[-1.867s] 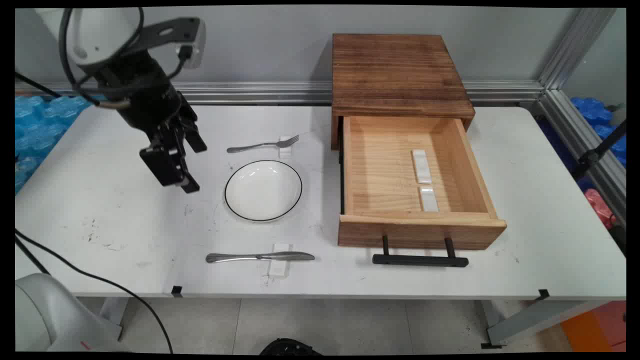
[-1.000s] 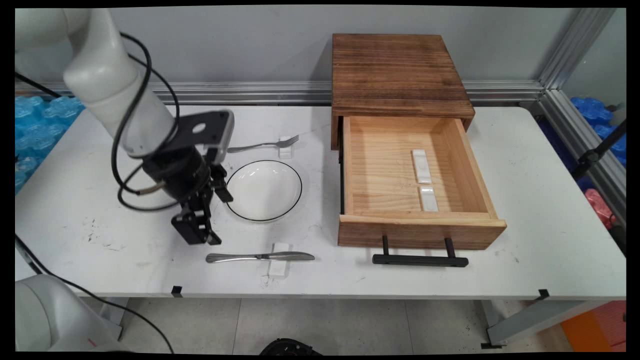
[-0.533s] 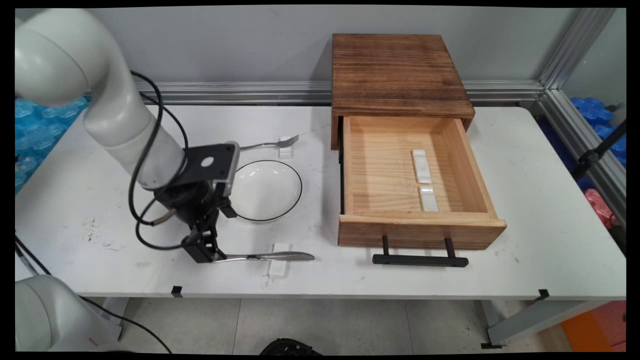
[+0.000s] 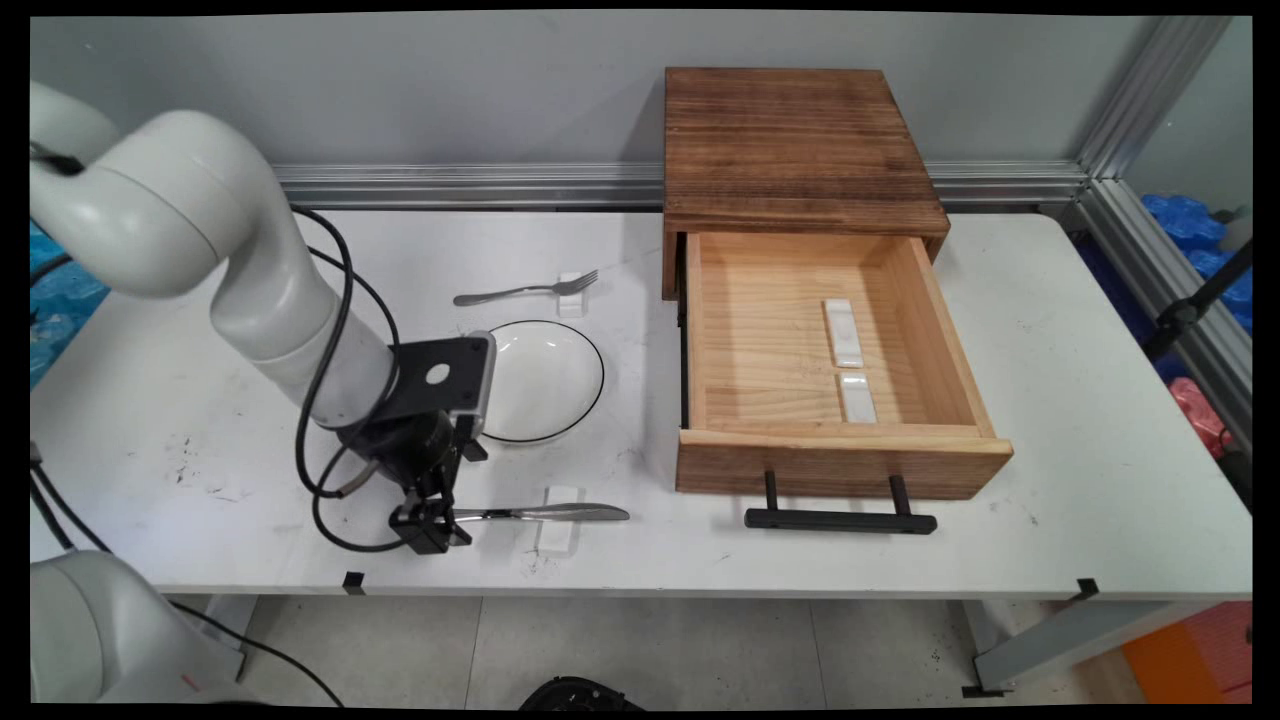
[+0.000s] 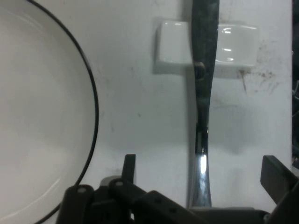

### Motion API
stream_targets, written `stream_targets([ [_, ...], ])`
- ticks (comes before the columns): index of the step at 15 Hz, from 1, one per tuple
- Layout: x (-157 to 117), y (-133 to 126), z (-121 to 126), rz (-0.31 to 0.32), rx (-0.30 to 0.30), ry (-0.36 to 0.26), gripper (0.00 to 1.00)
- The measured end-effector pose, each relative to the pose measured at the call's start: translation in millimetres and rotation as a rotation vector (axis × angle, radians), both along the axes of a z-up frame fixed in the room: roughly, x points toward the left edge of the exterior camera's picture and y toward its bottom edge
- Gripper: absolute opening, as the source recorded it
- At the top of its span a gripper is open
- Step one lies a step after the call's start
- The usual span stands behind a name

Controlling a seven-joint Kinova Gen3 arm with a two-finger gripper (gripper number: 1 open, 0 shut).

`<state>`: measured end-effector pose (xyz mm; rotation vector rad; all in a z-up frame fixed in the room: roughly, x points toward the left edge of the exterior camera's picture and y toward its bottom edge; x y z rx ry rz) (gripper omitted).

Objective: Pick up the knife from the right of the white plate

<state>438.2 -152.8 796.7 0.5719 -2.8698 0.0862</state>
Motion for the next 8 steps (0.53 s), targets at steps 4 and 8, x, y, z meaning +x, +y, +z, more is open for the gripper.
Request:
stream_targets([
  [4,-4.5,-0.7,-11.8,0.002,-0.007,0.008,1.00],
  [8,-7.2,-2.8,-20.2,0.004,-0.011,0.020,1.00],
])
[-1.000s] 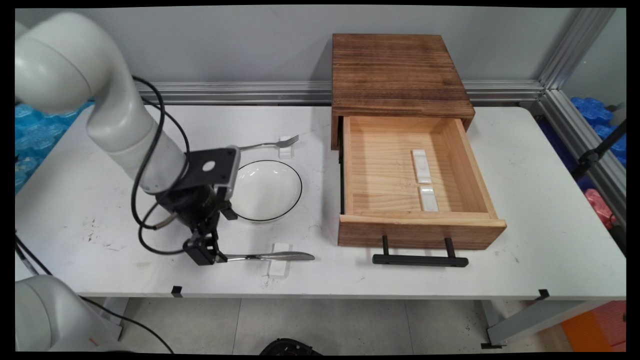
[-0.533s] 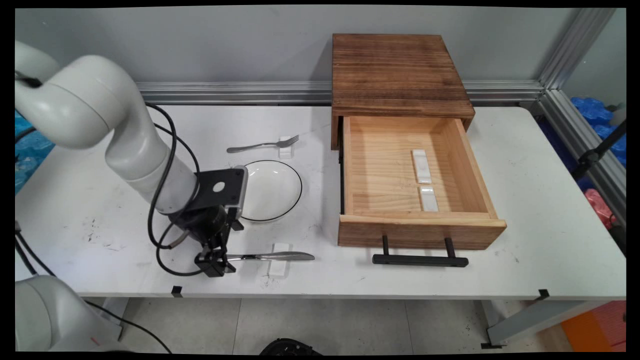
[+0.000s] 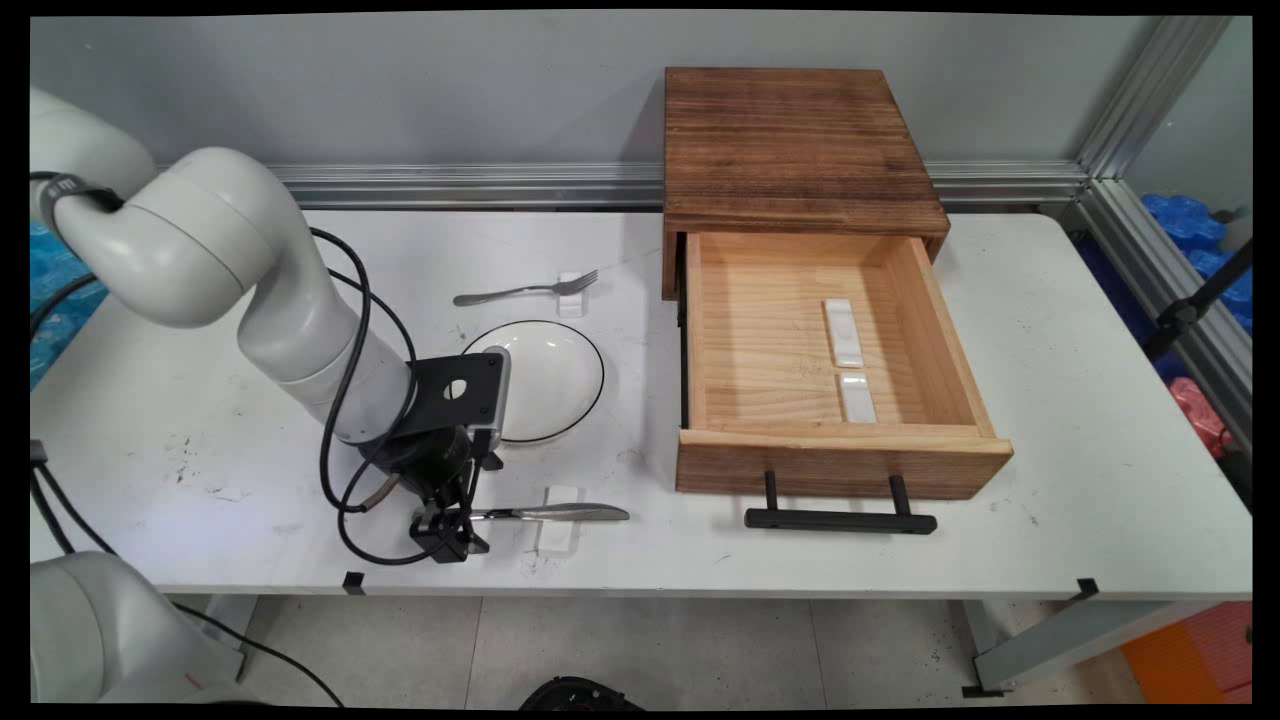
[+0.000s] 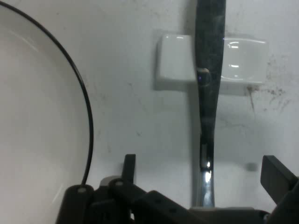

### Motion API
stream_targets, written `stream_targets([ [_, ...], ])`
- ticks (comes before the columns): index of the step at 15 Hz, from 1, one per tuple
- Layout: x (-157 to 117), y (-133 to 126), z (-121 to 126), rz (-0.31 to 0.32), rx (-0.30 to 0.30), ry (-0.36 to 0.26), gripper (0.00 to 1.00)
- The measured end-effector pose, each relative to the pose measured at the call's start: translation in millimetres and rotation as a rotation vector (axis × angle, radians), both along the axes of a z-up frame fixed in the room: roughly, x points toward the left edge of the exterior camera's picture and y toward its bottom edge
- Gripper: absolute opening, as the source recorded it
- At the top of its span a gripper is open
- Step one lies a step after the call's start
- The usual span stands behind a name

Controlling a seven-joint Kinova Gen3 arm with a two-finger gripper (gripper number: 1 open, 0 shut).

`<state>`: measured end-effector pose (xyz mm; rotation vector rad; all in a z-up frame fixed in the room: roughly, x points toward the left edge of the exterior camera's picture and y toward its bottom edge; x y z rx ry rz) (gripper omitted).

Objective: Pick up the knife from the right of the white plate, then place the picked object into the drawer

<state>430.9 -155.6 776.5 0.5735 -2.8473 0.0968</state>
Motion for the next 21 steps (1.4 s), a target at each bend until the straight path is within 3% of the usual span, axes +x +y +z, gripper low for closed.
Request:
stream_targets([
  [9,1.0,-5.2,-1.0,0.003,0.002,0.027,1.00],
  [10,1.4,-5.3,0.2,0.003,0.003,0.030,0.00],
  [21,8.6,-3.5,10.0,0.003,0.037,0.048,0.00],
])
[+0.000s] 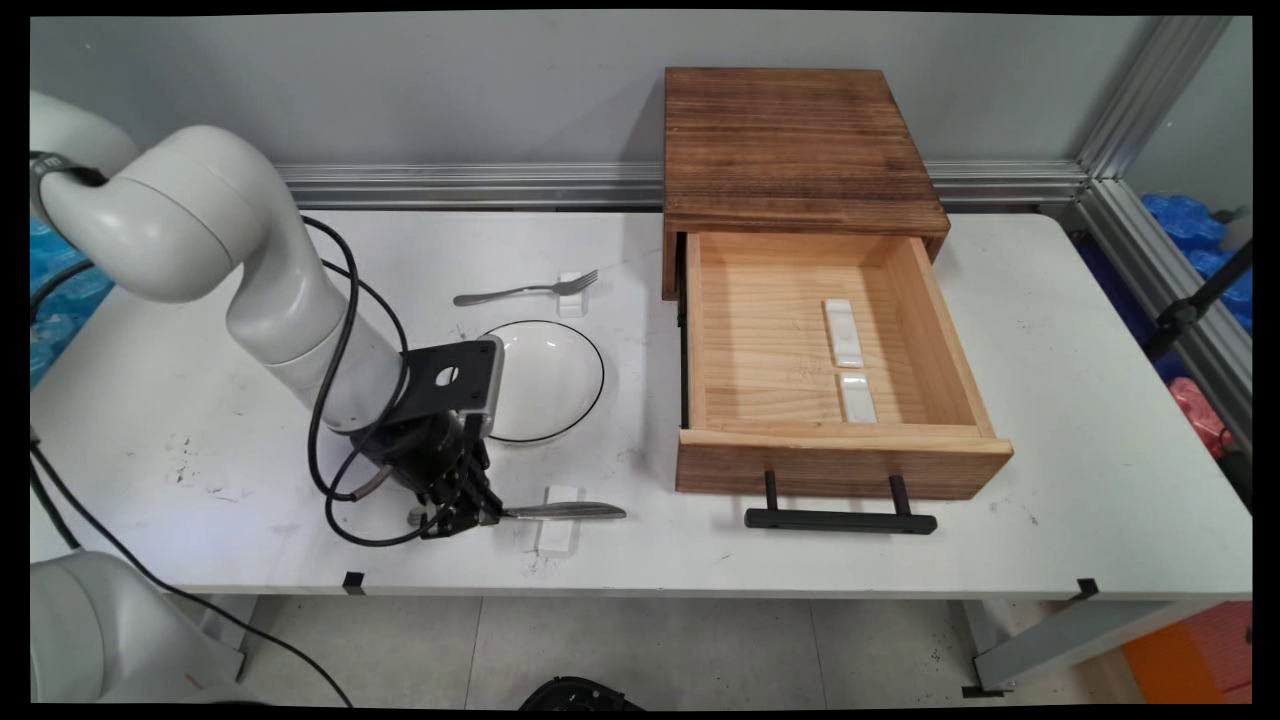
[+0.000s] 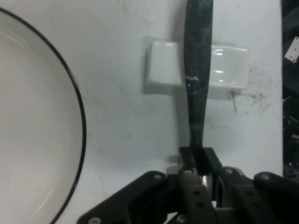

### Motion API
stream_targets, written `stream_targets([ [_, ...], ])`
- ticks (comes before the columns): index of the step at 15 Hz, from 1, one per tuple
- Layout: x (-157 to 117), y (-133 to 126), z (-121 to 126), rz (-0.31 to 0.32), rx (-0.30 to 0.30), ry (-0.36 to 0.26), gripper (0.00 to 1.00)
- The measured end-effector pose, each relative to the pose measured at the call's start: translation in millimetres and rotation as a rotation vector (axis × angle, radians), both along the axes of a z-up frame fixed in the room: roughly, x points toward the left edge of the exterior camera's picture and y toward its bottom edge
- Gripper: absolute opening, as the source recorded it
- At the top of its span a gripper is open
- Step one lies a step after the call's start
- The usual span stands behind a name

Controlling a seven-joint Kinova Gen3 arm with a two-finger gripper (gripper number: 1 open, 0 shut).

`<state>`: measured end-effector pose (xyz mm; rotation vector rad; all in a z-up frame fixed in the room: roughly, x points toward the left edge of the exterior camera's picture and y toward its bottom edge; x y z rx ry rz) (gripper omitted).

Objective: Place the picked object into the drawer

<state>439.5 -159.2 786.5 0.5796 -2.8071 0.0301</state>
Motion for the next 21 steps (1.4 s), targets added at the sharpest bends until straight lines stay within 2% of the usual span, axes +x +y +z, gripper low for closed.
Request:
stream_targets([
  [8,-3.4,-8.6,18.1,-0.013,0.006,0.021,0.00],
  [21,-2.0,-26.3,86.0,-0.074,0.031,0.014,0.00],
])
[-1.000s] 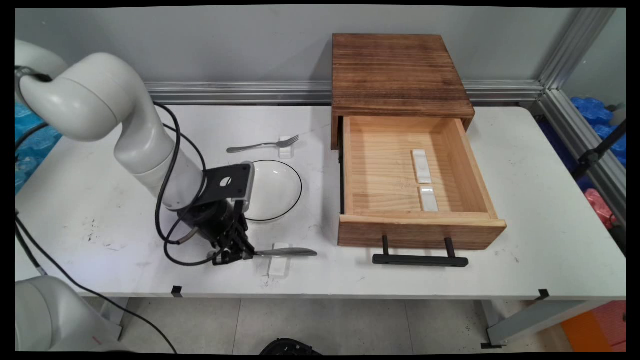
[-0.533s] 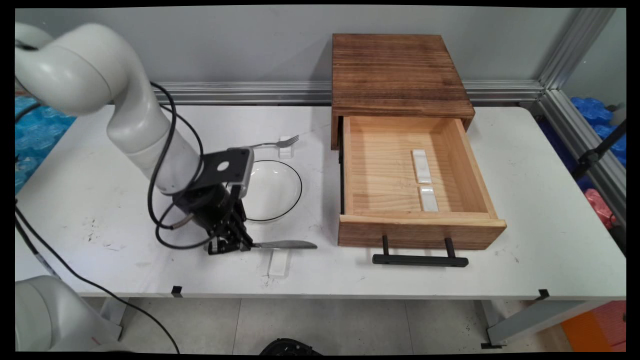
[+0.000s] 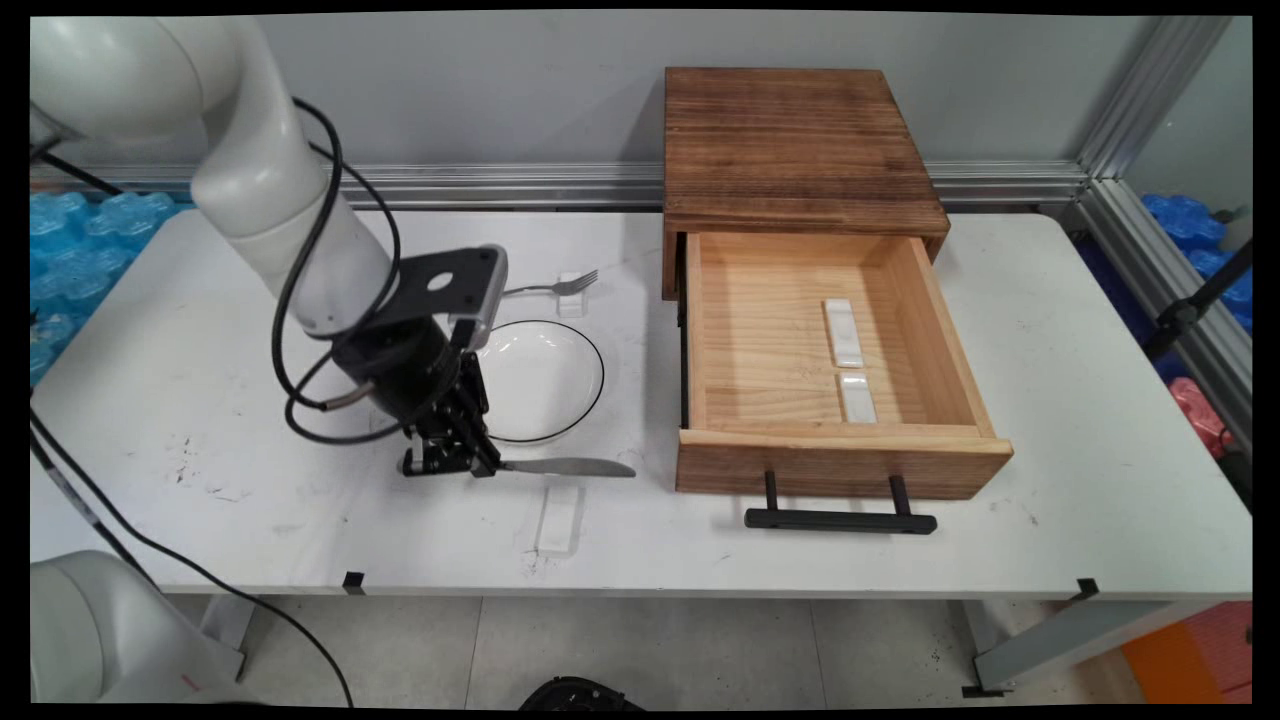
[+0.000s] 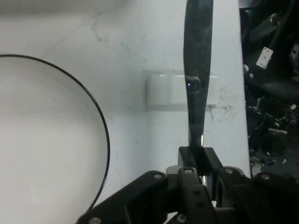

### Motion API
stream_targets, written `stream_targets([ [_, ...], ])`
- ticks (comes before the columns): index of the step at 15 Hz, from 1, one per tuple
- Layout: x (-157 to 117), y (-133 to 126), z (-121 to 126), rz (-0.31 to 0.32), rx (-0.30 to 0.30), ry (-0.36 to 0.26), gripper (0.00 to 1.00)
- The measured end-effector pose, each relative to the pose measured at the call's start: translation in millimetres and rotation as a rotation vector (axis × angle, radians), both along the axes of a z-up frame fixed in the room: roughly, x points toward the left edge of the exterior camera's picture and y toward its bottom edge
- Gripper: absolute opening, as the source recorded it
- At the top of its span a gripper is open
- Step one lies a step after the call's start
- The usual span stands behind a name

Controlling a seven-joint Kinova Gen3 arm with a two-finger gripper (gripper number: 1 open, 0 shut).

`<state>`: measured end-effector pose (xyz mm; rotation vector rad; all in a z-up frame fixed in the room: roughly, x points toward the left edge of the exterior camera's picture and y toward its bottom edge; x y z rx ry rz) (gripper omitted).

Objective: Place the picked object into the drawer

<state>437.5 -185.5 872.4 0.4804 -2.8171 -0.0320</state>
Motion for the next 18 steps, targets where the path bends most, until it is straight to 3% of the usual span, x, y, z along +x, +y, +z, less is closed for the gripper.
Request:
stream_targets([
  [11,-4.0,-20.1,85.7,-0.072,0.026,-0.016,0.00],
  [18,-18.4,-46.9,125.2,-0.046,-0.008,-0.007,0.00],
])
